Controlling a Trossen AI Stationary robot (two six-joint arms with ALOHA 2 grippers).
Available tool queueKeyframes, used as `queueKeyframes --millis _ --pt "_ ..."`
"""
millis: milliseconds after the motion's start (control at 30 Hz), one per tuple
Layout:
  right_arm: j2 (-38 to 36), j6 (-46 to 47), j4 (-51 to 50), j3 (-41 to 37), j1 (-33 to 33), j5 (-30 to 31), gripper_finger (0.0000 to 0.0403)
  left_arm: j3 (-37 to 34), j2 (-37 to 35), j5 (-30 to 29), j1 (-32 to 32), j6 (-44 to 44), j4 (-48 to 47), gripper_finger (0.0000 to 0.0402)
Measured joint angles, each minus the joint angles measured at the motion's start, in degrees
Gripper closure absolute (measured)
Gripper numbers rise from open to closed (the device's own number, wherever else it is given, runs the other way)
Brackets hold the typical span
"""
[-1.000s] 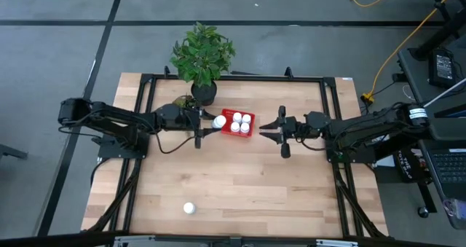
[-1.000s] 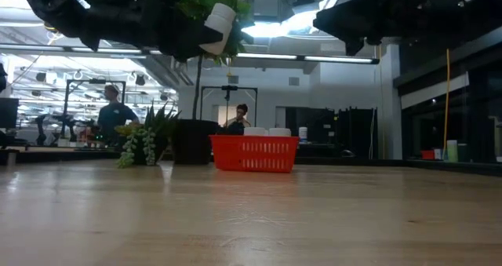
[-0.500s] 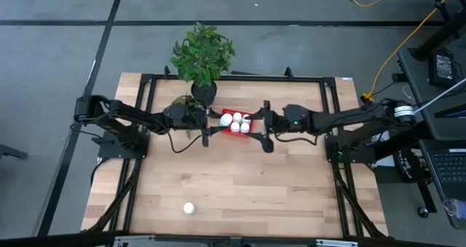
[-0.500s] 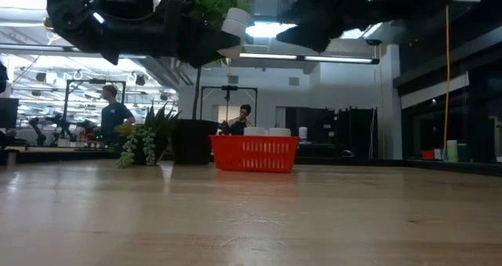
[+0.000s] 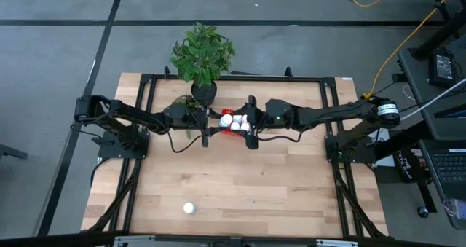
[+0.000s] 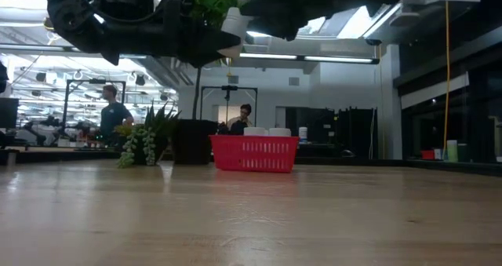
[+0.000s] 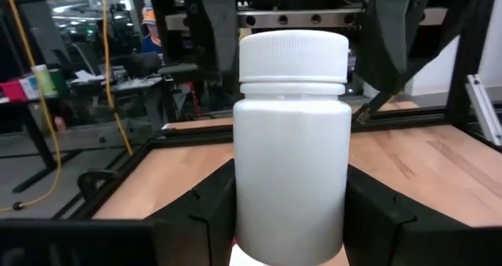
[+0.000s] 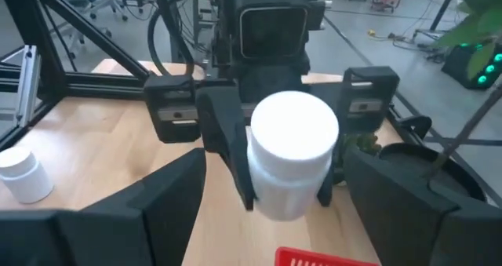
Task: Pick and place pill bottles into a basket
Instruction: Put the white medicine bottle into the red bin
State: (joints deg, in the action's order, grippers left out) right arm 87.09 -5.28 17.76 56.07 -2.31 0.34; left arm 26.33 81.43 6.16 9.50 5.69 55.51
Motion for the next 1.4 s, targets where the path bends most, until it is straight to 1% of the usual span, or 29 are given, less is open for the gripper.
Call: queueKeyframes --millis 133,433,533,833,967,1100,1233,1400 --pt "1.27 -0.27 0.35 1.47 -0.04 -0.02 0.0098 0.00 0.00 2.17 -0.03 0.00 -0.01 0.0236" --pt "3.21 -0.83 0.42 3.54 -0.11 -0.46 0.0102 0.00 0.00 2.50 -0.13 0.00 0.04 0.0236" --pt "3.26 -1.03 0.52 3.54 -0.11 -0.49 0.0117 0.00 0.00 2.52 -0.15 0.00 0.01 0.0236" --pt "3.26 -1.05 0.46 3.52 -0.11 -0.66 0.0183 0.00 0.00 2.55 -0.61 0.02 0.04 0.0236" --pt "3.26 -1.35 0.46 3.50 -0.11 -3.00 0.0216 0.04 0.00 2.53 -1.19 0.50 0.04 0.0236" --pt "3.24 -1.76 0.42 3.48 -0.11 -3.08 0.0251 0.04 0.00 2.44 -1.25 0.63 0.10 0.0237" --pt "3.24 -1.81 0.42 3.48 -0.11 -3.13 0.0254 0.04 0.00 2.46 -1.27 0.63 0.10 0.0231" --pt "3.24 -1.26 0.38 3.48 -0.11 -3.18 0.0254 0.06 0.00 2.98 -1.25 -0.10 -0.02 0.0210"
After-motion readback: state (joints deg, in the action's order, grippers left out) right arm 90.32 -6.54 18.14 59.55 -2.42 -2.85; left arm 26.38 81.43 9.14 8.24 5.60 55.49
